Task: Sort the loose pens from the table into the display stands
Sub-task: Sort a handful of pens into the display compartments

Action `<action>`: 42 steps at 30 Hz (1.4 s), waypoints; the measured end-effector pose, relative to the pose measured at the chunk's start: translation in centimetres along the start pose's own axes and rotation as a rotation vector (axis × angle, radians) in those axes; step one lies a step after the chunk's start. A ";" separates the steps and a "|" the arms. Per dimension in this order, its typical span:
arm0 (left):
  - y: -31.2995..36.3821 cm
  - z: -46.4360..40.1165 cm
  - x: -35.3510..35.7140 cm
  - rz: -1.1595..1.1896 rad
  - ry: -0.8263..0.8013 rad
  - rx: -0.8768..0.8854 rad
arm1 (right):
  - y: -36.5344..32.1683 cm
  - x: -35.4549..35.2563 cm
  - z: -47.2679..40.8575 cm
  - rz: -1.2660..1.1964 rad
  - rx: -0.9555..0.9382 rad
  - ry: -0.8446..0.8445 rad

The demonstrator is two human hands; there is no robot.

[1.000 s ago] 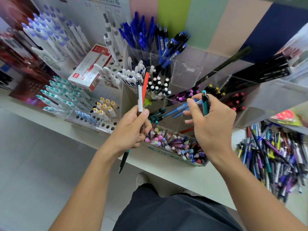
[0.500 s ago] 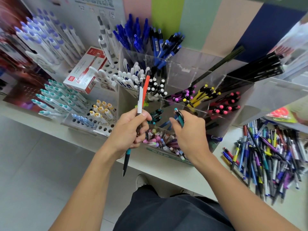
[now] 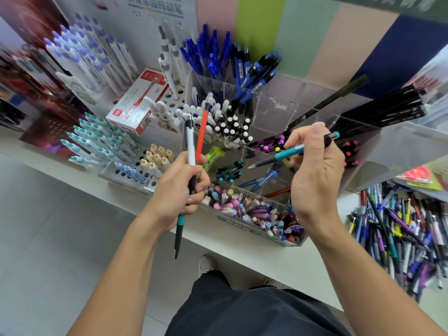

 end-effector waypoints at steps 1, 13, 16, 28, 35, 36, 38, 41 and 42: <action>-0.1 0.2 0.1 -0.005 -0.005 -0.003 | 0.0 0.5 0.1 -0.004 -0.011 -0.002; -0.8 0.6 -0.3 0.503 0.031 0.050 | 4.7 5.5 0.8 0.767 -0.014 -0.428; -0.8 0.3 0.6 0.549 0.003 0.072 | 5.1 7.0 0.6 0.886 0.037 -0.607; 1.6 -0.5 1.6 0.510 0.196 0.398 | 1.5 6.5 3.2 0.474 0.228 -0.888; 1.7 1.0 -1.6 -0.243 0.304 0.251 | 1.7 2.1 1.3 0.289 0.244 -0.448; 1.3 1.1 -1.3 -0.317 0.236 0.209 | 2.0 2.6 1.3 0.288 0.251 -0.420; 0.4 1.2 -0.7 -0.330 0.148 0.168 | 3.0 4.0 1.5 0.291 0.272 -0.397; -0.7 1.2 -0.7 -0.274 0.115 0.142 | 4.5 5.0 1.3 0.375 0.258 -0.342; -1.0 1.1 -0.9 -0.270 0.107 0.128 | 4.7 5.0 1.1 0.428 0.240 -0.319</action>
Point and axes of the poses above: each hand's wrist, its own z-axis away from the middle knuckle, its own x-axis out of the palm, y = z × x, the point moved 4 cm from there along -z, towards the middle knuckle, and after that the axes turned 10 degrees about -y, right-handed, at the moved point
